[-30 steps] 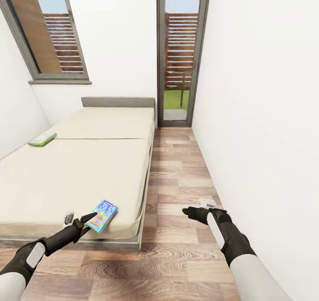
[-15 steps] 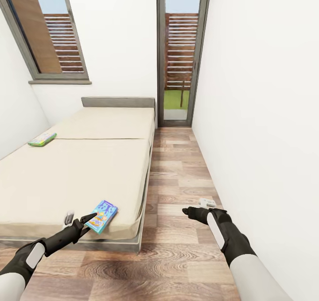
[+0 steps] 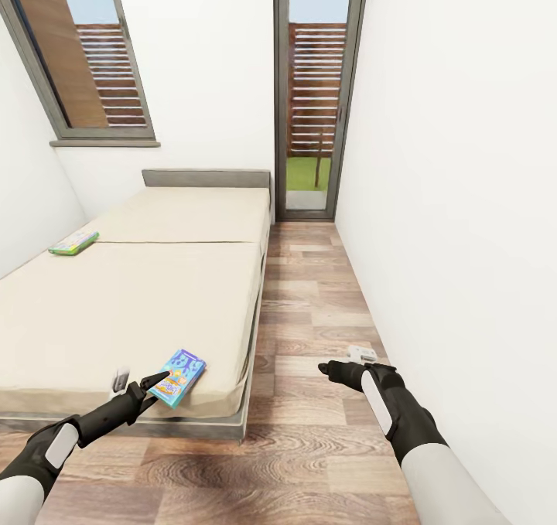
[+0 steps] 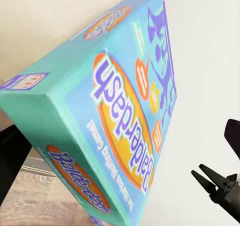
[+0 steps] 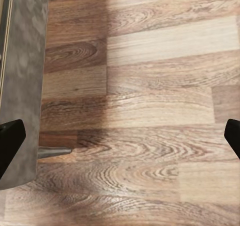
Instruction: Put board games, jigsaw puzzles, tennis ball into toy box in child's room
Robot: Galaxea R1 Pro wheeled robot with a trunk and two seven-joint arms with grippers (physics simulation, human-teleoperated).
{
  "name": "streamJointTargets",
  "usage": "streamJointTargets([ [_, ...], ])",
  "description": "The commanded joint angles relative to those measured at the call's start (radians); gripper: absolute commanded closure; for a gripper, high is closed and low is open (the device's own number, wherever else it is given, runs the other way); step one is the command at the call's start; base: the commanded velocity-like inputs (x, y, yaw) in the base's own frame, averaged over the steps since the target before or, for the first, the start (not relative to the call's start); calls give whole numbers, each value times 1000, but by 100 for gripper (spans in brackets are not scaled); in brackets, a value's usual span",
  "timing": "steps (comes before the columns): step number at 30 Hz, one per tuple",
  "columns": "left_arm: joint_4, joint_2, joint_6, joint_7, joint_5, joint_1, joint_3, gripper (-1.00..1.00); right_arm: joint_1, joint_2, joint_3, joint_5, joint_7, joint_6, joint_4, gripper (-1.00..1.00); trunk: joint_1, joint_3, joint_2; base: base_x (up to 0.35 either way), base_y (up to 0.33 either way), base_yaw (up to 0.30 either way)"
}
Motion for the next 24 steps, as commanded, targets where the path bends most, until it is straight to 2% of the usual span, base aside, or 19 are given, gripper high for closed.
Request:
streamJointTargets([
  [1, 0, -5, 0, -2, 23, -4, 7, -100, 0, 1, -4, 2, 5, 5, -1, -100, 0, -1, 0, 0, 0, 0],
  [9, 0, -5, 0, -2, 24, -4, 7, -100, 0, 1, -4, 2, 5, 5, -1, -100, 0, -1, 0, 0, 0, 0],
  [10, 0, -5, 0, -2, 24, -4, 7, 100, 0, 1, -4, 2, 5, 5, -1, -100, 0, -1, 0, 0, 0, 0],
  [24, 0, -6, 0, -3, 23, -4, 7, 100, 0, 1, -5, 1, 5, 5, -1, -100, 0, -1, 0, 0, 0, 0],
])
